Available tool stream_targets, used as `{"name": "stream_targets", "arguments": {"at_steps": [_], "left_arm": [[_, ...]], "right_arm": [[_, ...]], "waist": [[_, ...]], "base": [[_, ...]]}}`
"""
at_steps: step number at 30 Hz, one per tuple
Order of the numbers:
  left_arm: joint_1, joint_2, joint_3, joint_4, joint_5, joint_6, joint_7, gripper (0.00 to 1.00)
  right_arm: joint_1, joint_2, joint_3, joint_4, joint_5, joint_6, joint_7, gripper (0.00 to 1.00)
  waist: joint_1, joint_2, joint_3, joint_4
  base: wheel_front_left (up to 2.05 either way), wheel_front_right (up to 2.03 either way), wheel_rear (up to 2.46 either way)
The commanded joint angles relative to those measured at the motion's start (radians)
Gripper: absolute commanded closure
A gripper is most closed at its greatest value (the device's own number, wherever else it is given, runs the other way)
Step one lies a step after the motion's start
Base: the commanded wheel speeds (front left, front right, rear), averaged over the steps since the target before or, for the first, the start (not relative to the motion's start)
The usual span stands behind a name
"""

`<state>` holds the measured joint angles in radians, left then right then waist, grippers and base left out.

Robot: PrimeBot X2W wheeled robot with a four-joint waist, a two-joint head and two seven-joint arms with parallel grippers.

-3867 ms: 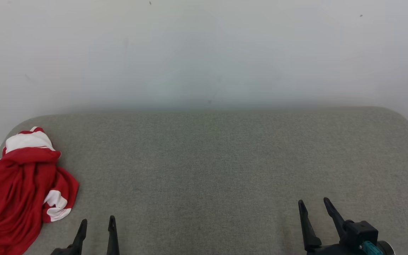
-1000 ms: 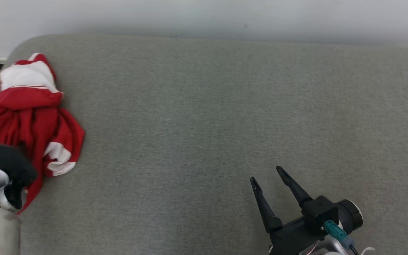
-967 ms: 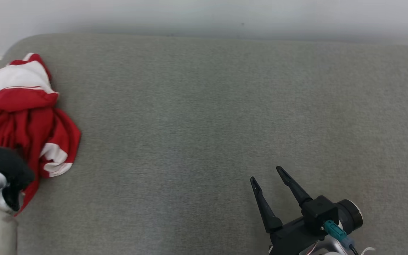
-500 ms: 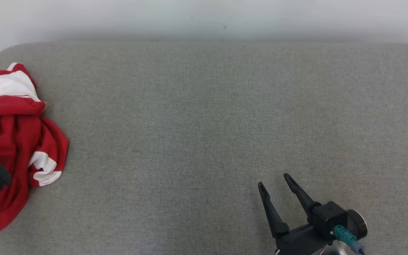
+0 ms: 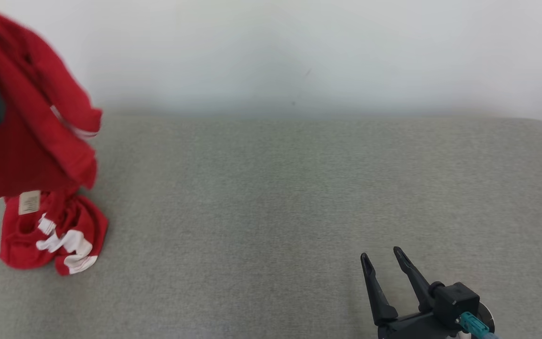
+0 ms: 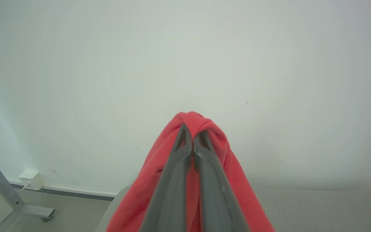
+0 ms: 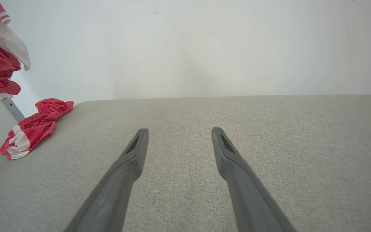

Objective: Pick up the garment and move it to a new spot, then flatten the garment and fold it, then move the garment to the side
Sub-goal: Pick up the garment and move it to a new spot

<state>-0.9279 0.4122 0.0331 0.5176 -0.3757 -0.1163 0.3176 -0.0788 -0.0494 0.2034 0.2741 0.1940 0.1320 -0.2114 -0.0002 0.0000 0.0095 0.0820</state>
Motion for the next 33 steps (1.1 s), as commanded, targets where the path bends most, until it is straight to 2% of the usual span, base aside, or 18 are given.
{"name": "stream_targets", "arguments": {"at_steps": [1, 7, 14, 21, 27, 28, 29, 33], "left_arm": [[-0.013, -0.020, -0.015, -0.027, -0.017, -0.007, 0.010, 1.00], [0.004, -0.118, -0.107, -0.147, -0.085, -0.014, 0.017, 1.00], [0.105, -0.209, -0.251, -0.183, -0.091, -0.013, -0.026, 1.00], [0.255, -0.259, -0.285, -0.048, -0.099, -0.009, -0.139, 1.00], [0.338, -0.271, -0.317, 0.121, -0.062, 0.008, -0.210, 1.00], [0.336, -0.270, -0.339, 0.135, -0.041, 0.005, -0.228, 0.56], [0.333, -0.272, -0.350, 0.150, -0.035, 0.004, -0.244, 0.00], [0.330, -0.286, -0.377, 0.179, -0.016, 0.001, -0.335, 0.00]], "right_arm": [[0.000, -0.002, 0.002, 0.007, 0.011, -0.002, -0.009, 0.00], [-0.021, -0.002, 0.014, 0.030, 0.020, -0.002, -0.024, 0.00], [-0.046, -0.002, 0.015, 0.028, -0.004, -0.002, -0.021, 0.00], [-0.058, -0.002, 0.018, 0.015, -0.012, -0.002, -0.012, 0.00], [-0.071, -0.001, 0.016, 0.010, 0.003, -0.002, -0.017, 0.00], [-0.070, -0.001, 0.007, 0.010, 0.002, -0.002, -0.019, 0.00], [-0.066, -0.001, 0.000, 0.011, -0.001, -0.002, -0.021, 0.00], [-0.046, -0.001, -0.041, 0.022, -0.017, -0.002, -0.025, 0.00]], "waist": [[0.0002, 0.0000, -0.044, -0.054], [0.0002, 0.0000, -0.051, -0.159], [0.0002, 0.0000, -0.016, -0.310], [0.0002, 0.0000, 0.037, -0.435], [0.0002, 0.0000, 0.077, -0.475], [0.0002, 0.0000, 0.079, -0.469], [0.0002, 0.0000, 0.078, -0.461], [0.0002, 0.0000, 0.043, -0.402]], "base": [[0.00, 0.00, 0.00], [0.00, 0.00, 0.00], [0.00, 0.00, 0.00], [0.00, 0.00, 0.00], [0.00, 0.00, 0.00], [0.00, 0.00, 0.00], [0.00, 0.00, 0.00], [0.00, 0.00, 0.00]]}}
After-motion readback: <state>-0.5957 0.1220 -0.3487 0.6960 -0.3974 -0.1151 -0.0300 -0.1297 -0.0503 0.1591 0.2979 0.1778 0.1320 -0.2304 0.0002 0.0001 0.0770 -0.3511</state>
